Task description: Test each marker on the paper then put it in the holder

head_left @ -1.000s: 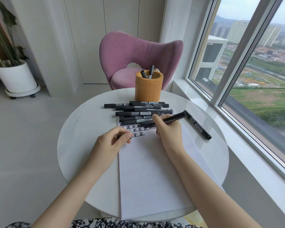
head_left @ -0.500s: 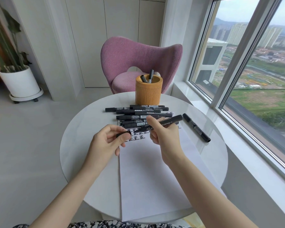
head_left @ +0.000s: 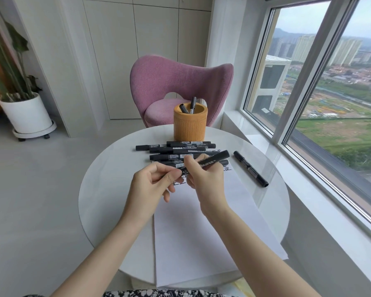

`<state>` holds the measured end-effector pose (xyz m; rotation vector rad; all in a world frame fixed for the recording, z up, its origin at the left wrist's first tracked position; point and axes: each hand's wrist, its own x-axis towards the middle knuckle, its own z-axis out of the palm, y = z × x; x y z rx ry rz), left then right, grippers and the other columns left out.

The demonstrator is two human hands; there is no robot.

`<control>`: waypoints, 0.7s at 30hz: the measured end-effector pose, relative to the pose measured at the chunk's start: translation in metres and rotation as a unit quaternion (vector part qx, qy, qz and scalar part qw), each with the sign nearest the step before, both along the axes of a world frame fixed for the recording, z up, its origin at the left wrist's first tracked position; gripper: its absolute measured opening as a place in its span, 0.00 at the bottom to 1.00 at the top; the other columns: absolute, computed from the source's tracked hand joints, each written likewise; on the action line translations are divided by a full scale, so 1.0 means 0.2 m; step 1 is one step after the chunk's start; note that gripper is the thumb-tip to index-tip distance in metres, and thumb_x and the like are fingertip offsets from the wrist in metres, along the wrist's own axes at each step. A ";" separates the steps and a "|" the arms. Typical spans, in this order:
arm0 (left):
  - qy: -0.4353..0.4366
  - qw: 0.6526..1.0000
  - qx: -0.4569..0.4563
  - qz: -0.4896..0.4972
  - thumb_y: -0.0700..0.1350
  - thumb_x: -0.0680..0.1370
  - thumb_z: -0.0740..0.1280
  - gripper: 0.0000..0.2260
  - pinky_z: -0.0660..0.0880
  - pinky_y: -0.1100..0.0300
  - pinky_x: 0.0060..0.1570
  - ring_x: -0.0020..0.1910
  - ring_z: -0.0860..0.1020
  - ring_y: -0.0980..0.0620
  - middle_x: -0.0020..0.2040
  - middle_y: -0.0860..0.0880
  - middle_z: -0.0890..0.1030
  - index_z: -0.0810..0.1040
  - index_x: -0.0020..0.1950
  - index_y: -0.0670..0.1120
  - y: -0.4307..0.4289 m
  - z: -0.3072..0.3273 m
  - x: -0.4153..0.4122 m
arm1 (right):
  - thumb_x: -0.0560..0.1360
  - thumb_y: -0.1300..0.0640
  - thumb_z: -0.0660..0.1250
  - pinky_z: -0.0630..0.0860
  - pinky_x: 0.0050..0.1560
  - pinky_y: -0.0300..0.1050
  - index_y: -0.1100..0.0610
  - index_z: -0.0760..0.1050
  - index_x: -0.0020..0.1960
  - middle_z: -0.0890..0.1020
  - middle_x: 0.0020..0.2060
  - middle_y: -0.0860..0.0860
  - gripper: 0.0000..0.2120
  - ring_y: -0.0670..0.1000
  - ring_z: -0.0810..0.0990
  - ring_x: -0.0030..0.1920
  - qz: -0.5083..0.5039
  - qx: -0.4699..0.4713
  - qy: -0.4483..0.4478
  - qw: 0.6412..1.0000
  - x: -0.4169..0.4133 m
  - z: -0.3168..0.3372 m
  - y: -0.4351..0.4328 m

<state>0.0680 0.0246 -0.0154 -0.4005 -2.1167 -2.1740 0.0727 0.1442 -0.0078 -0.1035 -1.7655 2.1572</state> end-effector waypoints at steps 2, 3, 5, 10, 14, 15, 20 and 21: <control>0.004 1.000 -0.001 0.004 0.39 0.74 0.68 0.05 0.69 0.66 0.25 0.22 0.70 0.56 0.27 0.49 0.80 0.78 0.43 0.37 0.01 0.02 0.00 | 0.74 0.69 0.62 0.60 0.25 0.39 0.54 0.59 0.28 0.62 0.22 0.48 0.21 0.50 0.59 0.26 0.000 -0.007 0.005 1.000 -0.01 0.01 0.00; 0.004 1.000 -0.003 0.004 0.40 0.74 0.68 0.06 0.69 0.66 0.25 0.22 0.69 0.55 0.26 0.50 0.80 0.78 0.43 0.37 0.01 0.03 -0.01 | 0.74 0.69 0.62 0.60 0.25 0.38 0.54 0.59 0.29 0.62 0.22 0.49 0.20 0.50 0.60 0.26 0.000 -0.006 0.009 1.000 -0.01 0.02 0.00; 0.003 1.000 -0.005 0.001 0.41 0.74 0.68 0.07 0.69 0.67 0.26 0.22 0.69 0.55 0.25 0.50 0.78 0.79 0.43 0.37 0.02 0.05 -0.02 | 0.74 0.69 0.62 0.61 0.25 0.37 0.55 0.59 0.29 0.62 0.22 0.49 0.20 0.50 0.60 0.25 0.004 -0.001 0.016 1.000 -0.01 0.05 0.01; 0.012 0.998 -0.061 0.001 0.43 0.76 0.68 0.06 0.67 0.67 0.25 0.21 0.68 0.56 0.25 0.51 0.77 0.77 0.41 0.42 0.03 0.08 -0.05 | 0.76 0.60 0.68 0.61 0.24 0.34 0.55 0.63 0.31 0.63 0.21 0.46 0.19 0.46 0.61 0.23 0.064 0.008 -0.015 0.998 -0.02 0.07 0.07; 0.027 0.997 -0.067 0.023 0.41 0.77 0.66 0.02 0.69 0.66 0.25 0.23 0.71 0.59 0.32 0.52 0.80 0.77 0.44 0.44 0.02 0.13 -0.12 | 0.70 0.42 0.71 0.59 0.29 0.37 0.65 0.72 0.41 0.67 0.26 0.50 0.24 0.47 0.63 0.27 0.144 -0.006 -0.087 0.986 -0.03 0.06 0.13; 0.034 0.997 -0.060 0.035 0.40 0.77 0.66 0.02 0.71 0.67 0.26 0.24 0.73 0.60 0.35 0.49 0.80 0.77 0.45 0.44 0.01 0.15 -0.15 | 0.67 0.40 0.71 0.59 0.30 0.37 0.68 0.73 0.42 0.69 0.27 0.50 0.29 0.47 0.64 0.27 0.146 0.002 -0.110 0.983 -0.03 0.05 0.16; 0.114 0.984 -0.087 0.106 0.37 0.74 0.70 0.06 0.78 0.63 0.36 0.30 0.78 0.61 0.38 0.49 0.80 0.78 0.45 0.48 -0.09 0.34 -0.39 | 0.74 0.43 0.68 0.66 0.32 0.38 0.55 0.78 0.44 0.77 0.28 0.47 0.14 0.42 0.71 0.26 0.008 0.251 -0.113 0.961 -0.02 -0.02 0.28; 0.129 0.980 -0.101 0.117 0.37 0.73 0.71 0.07 0.79 0.63 0.37 0.30 0.79 0.61 0.39 0.48 0.81 0.79 0.44 0.49 -0.10 0.38 -0.45 | 0.75 0.44 0.67 0.66 0.32 0.39 0.55 0.77 0.43 0.78 0.28 0.47 0.13 0.40 0.70 0.25 -0.015 0.282 -0.108 0.953 -0.02 -0.04 0.29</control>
